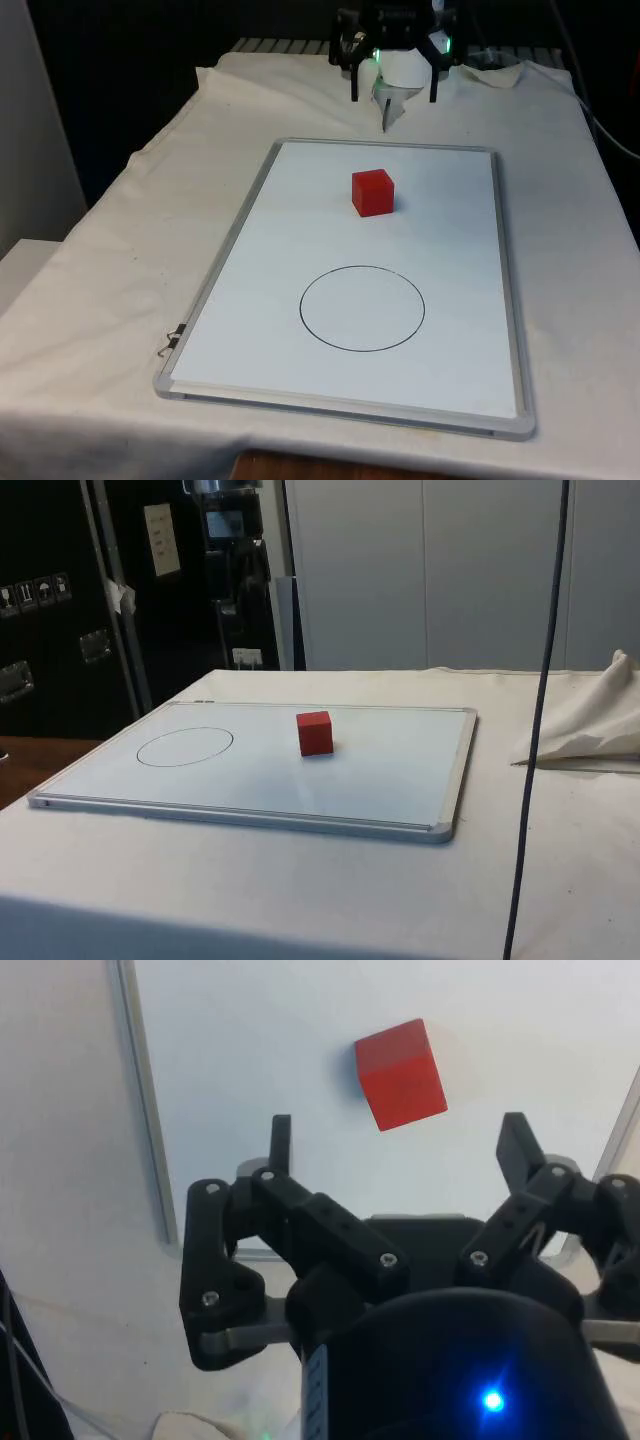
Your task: Push the cube into the marked area.
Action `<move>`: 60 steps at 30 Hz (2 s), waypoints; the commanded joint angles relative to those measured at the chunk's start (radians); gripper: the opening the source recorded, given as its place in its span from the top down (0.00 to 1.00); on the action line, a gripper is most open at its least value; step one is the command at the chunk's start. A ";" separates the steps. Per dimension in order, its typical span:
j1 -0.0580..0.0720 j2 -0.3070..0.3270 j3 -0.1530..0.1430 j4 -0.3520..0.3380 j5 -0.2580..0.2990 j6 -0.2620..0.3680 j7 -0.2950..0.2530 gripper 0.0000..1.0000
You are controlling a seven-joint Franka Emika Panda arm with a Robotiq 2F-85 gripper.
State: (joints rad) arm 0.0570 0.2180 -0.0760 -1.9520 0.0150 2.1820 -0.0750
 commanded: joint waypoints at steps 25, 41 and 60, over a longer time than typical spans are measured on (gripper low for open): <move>-0.003 -0.046 -0.001 -0.049 0.002 0.003 -0.020 1.00; -0.005 -0.122 -0.016 -0.135 0.000 -0.001 -0.084 1.00; -0.010 -0.153 -0.051 -0.215 0.004 0.036 -0.246 1.00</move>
State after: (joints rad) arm 0.0490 0.0750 -0.1270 -2.1550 0.0150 2.2010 -0.3160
